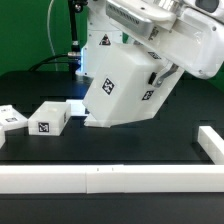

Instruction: Assemble cabinet

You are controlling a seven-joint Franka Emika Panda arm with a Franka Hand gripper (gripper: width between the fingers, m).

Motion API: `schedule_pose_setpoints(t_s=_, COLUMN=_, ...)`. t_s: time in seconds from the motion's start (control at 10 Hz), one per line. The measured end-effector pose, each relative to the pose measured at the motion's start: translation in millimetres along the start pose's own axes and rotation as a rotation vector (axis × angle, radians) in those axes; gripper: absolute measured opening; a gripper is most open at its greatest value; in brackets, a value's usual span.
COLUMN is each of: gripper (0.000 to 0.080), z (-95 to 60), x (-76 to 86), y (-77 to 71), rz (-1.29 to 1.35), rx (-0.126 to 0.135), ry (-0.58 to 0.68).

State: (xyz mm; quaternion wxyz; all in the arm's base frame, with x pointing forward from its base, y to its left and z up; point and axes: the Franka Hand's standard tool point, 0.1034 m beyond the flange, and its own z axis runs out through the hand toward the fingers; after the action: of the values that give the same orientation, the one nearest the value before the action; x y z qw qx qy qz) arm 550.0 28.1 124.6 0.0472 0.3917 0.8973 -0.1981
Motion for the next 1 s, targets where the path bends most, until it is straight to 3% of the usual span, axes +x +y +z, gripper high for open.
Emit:
schedule_pose_setpoints(t_s=0.1, gripper=0.0438, z=0.3, x=-7.6, y=1.7, rz=-0.055, rx=-0.021, ry=-0.01)
schedule_pose_setpoints(t_s=0.2, gripper=0.0438, z=0.6, x=-26.4, y=3.4, rz=-0.1, rx=-0.069, ry=-0.031)
schedule_pose_setpoints(t_s=0.3, gripper=0.0438, z=0.2, x=-42.0, y=3.2, rz=-0.125, rx=-0.097, ry=-0.044)
schedule_pose_setpoints(t_s=0.4, gripper=0.0438, z=1.1, x=-47.9, y=2.7, rz=-0.132, rx=-0.098, ry=-0.046)
schedule_pose_setpoints(t_s=0.7, gripper=0.0437, z=3.3, x=-45.4, y=2.7, rz=-0.128, rx=-0.094, ry=-0.042)
schedule_pose_setpoints(t_s=0.9, gripper=0.0437, z=12.5, x=-59.0, y=4.5, rz=-0.17, rx=-0.17, ry=-0.066)
schedule_pose_setpoints(t_s=1.0, gripper=0.0437, z=16.7, x=-66.3, y=0.9, rz=-0.167, rx=-0.165, ry=-0.068)
